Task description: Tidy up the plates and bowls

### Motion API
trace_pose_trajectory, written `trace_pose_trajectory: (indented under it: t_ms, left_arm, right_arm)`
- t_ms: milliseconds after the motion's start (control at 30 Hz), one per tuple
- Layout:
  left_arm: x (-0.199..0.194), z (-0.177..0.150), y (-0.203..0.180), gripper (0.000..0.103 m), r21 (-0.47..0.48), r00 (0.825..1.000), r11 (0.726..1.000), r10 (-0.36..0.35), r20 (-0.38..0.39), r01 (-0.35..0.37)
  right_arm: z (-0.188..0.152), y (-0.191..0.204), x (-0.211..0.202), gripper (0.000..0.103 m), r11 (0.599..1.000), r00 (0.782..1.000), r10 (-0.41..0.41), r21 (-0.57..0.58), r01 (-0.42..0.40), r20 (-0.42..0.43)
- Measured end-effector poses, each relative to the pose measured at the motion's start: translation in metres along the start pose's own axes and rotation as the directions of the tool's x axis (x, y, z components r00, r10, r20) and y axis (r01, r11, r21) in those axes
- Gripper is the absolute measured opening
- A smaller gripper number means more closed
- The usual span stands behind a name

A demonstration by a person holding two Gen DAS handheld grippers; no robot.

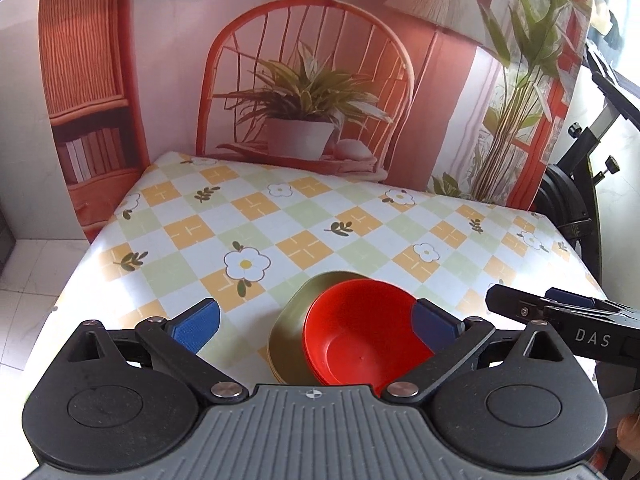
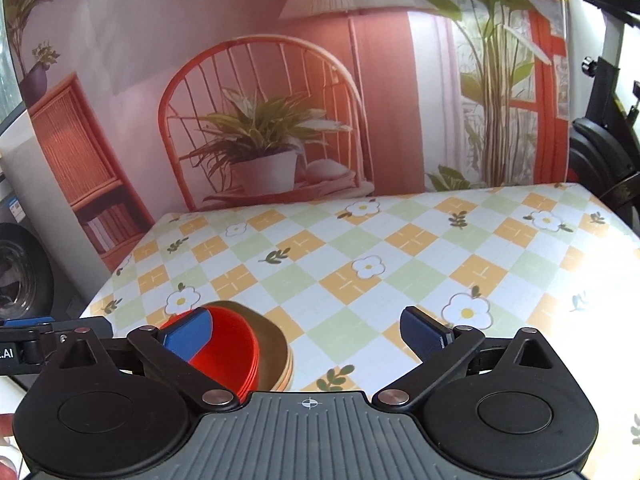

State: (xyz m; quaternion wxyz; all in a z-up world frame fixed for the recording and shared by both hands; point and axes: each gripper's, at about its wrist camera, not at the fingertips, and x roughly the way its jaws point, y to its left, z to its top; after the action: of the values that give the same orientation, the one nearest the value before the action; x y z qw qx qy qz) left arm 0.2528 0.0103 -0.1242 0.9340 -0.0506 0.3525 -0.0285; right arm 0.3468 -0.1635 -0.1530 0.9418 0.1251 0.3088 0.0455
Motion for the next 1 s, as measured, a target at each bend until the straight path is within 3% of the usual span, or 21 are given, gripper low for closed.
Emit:
trace_pose_trajectory:
  t_ms: [167,300,567,667,900,1000]
  left_arm:
    - [-0.024,0.008,0.000,0.103,-0.026,0.999,1.000,-0.014,0.041,0.015]
    - [-0.048,0.013,-0.005,0.102,-0.027,0.997,0.999,0.023,0.076,-0.021]
    - [-0.110,0.012,-0.029,0.101,0.063,0.975,0.998,0.016,0.221,-0.030]
    - [-0.136,0.009,-0.040,0.101,0.083,0.963,0.996,0.016,0.270,-0.040]
    - [-0.188,-0.002,-0.062,0.102,0.098,0.910,0.985,0.088,0.405,-0.139]
    - [-0.209,-0.003,-0.068,0.102,0.101,0.896,0.984,0.091,0.435,-0.149]
  right_arm:
    - [0.008,-0.009,-0.037,0.102,0.999,0.996,-0.034,-0.002,0.034,0.080]
    - [0.017,-0.012,-0.072,0.103,0.998,0.986,-0.063,-0.015,0.066,0.153]
    - [0.025,-0.011,-0.147,0.103,0.997,0.961,-0.077,0.007,0.078,0.266]
    - [0.024,-0.008,-0.173,0.103,0.997,0.954,-0.071,-0.003,0.075,0.290]
    - [0.024,0.005,-0.225,0.103,0.996,0.937,-0.063,-0.044,0.083,0.345]
    - [0.022,0.010,-0.246,0.103,0.996,0.930,-0.057,-0.050,0.080,0.363]
